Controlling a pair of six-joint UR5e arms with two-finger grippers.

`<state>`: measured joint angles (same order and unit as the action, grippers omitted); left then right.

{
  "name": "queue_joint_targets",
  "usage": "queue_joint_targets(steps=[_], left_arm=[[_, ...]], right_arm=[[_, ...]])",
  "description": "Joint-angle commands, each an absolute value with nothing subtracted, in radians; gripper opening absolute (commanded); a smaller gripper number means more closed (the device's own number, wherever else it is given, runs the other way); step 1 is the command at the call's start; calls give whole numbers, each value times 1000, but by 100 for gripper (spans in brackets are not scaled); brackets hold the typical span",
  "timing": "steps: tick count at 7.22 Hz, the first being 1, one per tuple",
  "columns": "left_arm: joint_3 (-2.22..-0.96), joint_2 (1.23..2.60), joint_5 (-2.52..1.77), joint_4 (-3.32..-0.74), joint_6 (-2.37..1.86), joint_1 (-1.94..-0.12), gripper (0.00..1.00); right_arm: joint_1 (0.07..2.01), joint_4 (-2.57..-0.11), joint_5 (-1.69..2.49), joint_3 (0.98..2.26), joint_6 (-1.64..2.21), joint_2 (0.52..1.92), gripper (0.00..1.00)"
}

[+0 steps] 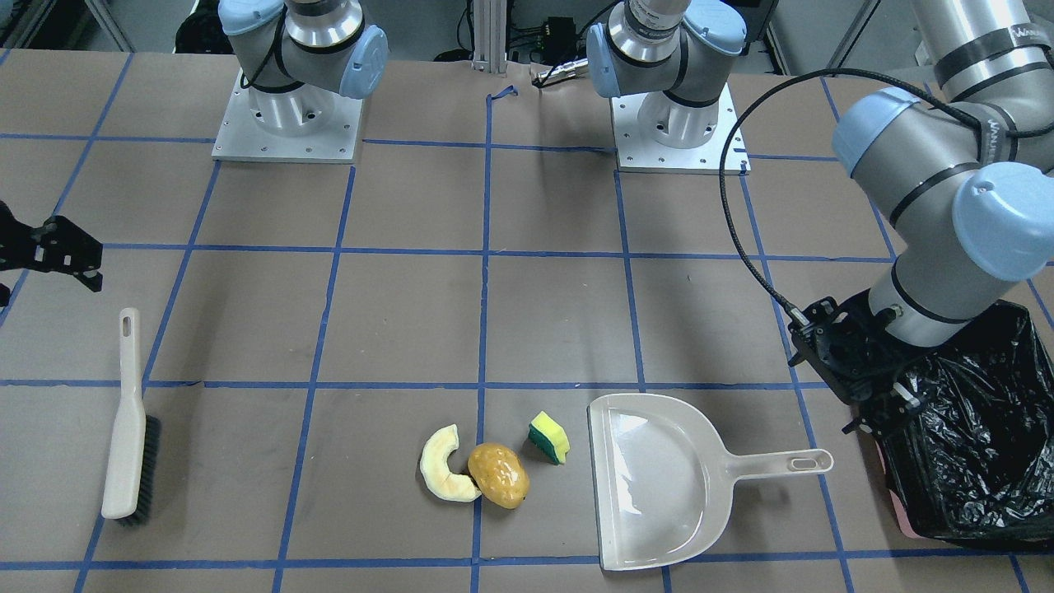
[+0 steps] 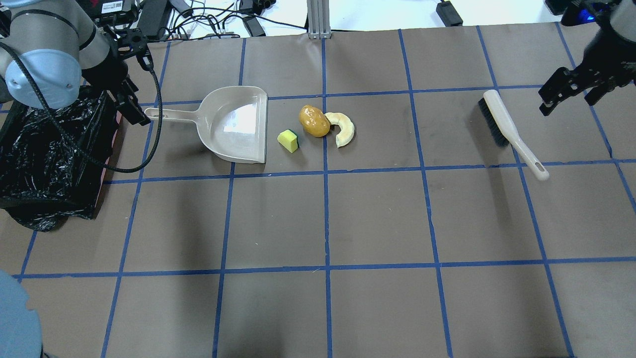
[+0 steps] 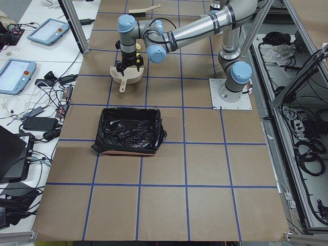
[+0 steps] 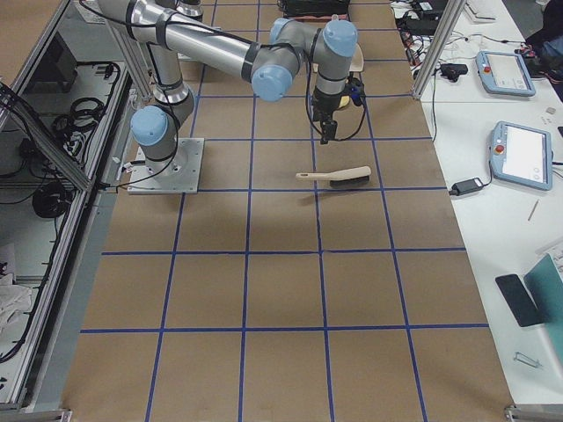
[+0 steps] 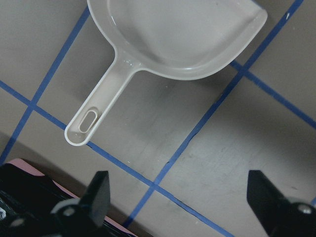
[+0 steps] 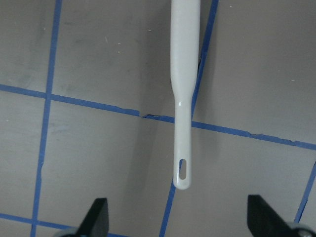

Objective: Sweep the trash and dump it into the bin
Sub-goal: 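Lower the right gripper and grasp the white brush handle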

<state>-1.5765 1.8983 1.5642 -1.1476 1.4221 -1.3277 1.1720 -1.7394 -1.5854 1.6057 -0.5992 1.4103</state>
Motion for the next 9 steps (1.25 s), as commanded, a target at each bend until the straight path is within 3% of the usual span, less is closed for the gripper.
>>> queue_joint_targets(steps=[1, 3, 5, 6, 9], left_arm=[[-1511, 1995, 1498, -1108, 1635, -1322, 98], [-1462, 2069, 1450, -1109, 1722, -1324, 95], [-1462, 2091, 1462, -1118, 1723, -1325, 100], [-1462, 2095, 1463, -1120, 1720, -1325, 100], [-1473, 2117, 1506, -1126, 1727, -1325, 100]], right_arm=[[1144, -1874, -1589, 1667, -626, 1330, 100], [1147, -1916, -1591, 1723, -615, 1309, 100], [1152, -1916, -1591, 1724, -617, 1264, 100], [1154, -1917, -1591, 1724, -615, 1247, 92], [1155, -1959, -1591, 1724, -614, 1189, 92]])
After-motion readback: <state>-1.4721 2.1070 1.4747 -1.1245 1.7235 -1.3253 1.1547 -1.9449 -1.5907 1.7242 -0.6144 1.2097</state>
